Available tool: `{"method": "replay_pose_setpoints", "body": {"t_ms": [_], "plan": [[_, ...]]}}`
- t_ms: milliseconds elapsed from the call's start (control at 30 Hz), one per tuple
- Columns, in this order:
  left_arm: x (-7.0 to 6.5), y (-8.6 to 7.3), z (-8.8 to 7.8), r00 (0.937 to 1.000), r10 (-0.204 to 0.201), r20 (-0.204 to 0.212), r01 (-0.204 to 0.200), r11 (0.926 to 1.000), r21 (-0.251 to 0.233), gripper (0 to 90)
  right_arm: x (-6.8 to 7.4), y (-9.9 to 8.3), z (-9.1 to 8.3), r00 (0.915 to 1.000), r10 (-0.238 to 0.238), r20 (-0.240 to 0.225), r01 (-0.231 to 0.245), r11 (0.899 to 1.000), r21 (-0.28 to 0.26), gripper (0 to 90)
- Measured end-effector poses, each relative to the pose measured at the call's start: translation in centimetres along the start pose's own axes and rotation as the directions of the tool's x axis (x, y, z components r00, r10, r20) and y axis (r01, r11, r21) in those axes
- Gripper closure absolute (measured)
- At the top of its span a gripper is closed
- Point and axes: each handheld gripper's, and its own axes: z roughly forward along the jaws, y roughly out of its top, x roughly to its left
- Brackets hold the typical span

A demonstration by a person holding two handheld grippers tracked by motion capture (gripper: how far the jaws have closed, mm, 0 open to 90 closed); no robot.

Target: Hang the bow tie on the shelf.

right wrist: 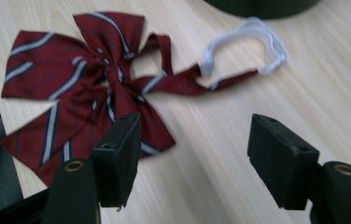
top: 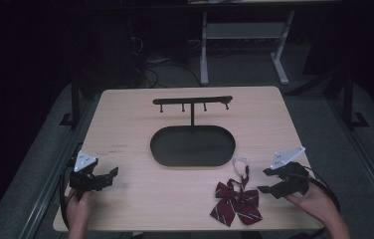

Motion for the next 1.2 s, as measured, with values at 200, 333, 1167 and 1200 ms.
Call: {"method": "replay_pose_setpoints", "body": {"t_ms": [200, 333, 1167, 1200], "plan": [[-0.2, 0.2, 0.0, 0.9996, 0.027, 0.002, -0.027, 0.9996, 0.005, 16.3, 0.1, 1.9, 0.4, 0.9993, -0.034, -0.015, 0.034, 0.999, 0.009, 37.5], [-0.3, 0.2, -0.1, 0.9996, 0.027, 0.002, -0.027, 0.9995, -0.017, 16.3, -0.4, 3.1, 1.2, 0.9973, -0.073, -0.004, 0.073, 0.997, 0.039, 41.8], [-0.3, 0.2, 0.0, 0.9997, 0.022, 0.003, -0.022, 0.9997, -0.01, 16.3, -5.1, 8.0, 5.2, 0.9926, -0.109, -0.054, 0.116, 0.98, 0.163, 48.7], [-0.3, 0.2, -0.1, 0.9997, 0.026, 0.003, -0.026, 0.9997, 0.003, 16.3, -5.3, 8.2, 5.3, 0.9926, -0.11, -0.051, 0.117, 0.978, 0.173, 48.7]]}}
